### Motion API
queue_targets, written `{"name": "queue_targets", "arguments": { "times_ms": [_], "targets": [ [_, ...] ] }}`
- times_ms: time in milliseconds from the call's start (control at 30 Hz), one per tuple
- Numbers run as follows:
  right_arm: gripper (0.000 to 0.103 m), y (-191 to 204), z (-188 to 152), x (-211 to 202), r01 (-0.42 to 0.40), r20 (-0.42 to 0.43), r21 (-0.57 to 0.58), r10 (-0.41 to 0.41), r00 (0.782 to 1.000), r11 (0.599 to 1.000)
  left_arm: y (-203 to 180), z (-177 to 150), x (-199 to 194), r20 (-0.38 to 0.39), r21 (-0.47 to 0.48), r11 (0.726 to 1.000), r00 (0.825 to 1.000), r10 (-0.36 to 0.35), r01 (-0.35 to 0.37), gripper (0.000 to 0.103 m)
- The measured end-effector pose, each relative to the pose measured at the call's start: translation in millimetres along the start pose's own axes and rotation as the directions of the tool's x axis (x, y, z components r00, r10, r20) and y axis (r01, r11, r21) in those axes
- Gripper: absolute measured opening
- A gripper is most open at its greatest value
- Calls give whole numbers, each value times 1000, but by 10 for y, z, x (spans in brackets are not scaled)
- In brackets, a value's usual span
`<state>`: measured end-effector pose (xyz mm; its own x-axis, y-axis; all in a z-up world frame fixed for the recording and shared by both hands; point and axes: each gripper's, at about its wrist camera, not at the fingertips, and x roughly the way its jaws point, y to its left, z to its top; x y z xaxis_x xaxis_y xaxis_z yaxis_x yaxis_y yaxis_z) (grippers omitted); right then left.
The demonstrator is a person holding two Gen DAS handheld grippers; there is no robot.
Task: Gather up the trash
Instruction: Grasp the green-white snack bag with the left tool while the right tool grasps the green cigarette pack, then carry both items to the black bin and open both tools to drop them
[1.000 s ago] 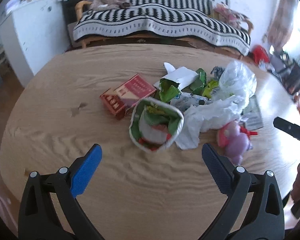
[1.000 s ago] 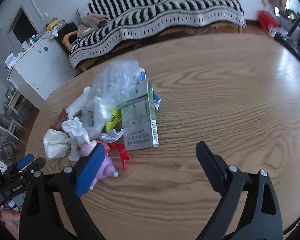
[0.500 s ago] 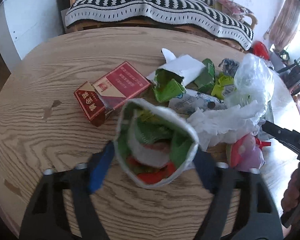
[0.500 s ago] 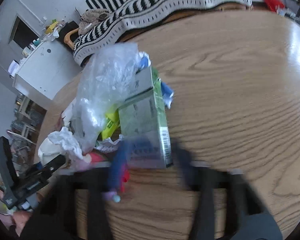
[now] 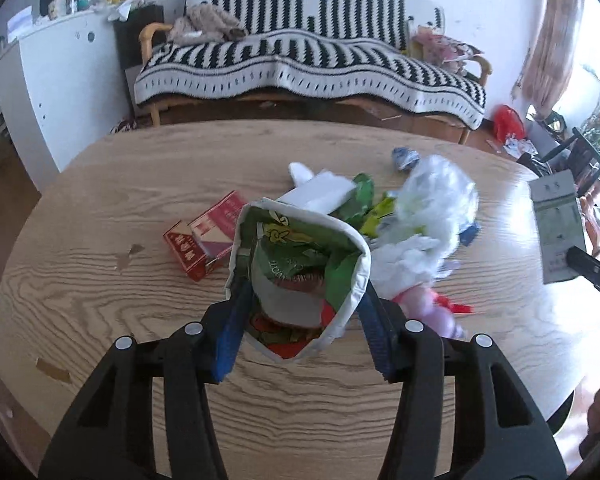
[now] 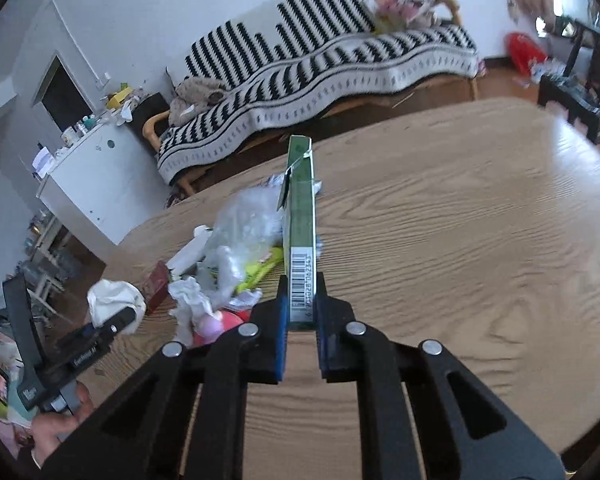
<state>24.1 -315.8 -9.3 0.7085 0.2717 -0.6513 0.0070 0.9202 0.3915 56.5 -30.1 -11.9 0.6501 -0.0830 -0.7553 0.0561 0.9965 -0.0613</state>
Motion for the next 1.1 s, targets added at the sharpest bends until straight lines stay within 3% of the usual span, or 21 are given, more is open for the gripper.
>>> {"name": "queue_targets", "arguments": {
  "times_ms": [200,300,433,533,633,667,800,867,967,1100],
  "targets": [
    [12,-504,-142,-706,133,64,-23,-131,989,991,-526,-48,-139,26,61,994,995,-98,96,52],
    [12,-893,-232,-1128,227,98,6,-226,969,974,-932,-94,-208,42,126,979,985,-169,162,52],
    [12,-1480,-448,-1827,380,144,74,-387,911,922,-1614,-229,-297,24,230,932,956,-292,279,52],
    [12,-1904,-671,-2230,455,146,158,-477,867,876,-2276,-420,-436,-12,318,864,913,-407,390,52],
    [12,-2402,-953,-2587,517,108,262,-557,823,815,-3019,-719,-616,-92,400,756,843,-530,519,52],
    [12,-2562,-1040,-2667,530,88,293,-574,814,796,-3313,-891,-704,-129,432,706,813,-567,561,52],
    [13,-3147,-1367,-2775,569,-42,368,-599,800,735,-4125,-1513,-806,-290,497,549,725,-625,672,52],
    [12,-3454,-1539,-2756,579,-128,392,-581,804,715,-4442,-1784,-731,-361,508,500,701,-616,701,52],
    [12,-3851,-1799,-2658,577,-239,435,-530,814,691,-4770,-2080,-519,-438,503,479,690,-576,720,52],
    [13,-4149,-2045,-2522,571,-314,449,-477,821,687,-5057,-2273,-187,-486,489,499,698,-525,715,52]
  ]
}}
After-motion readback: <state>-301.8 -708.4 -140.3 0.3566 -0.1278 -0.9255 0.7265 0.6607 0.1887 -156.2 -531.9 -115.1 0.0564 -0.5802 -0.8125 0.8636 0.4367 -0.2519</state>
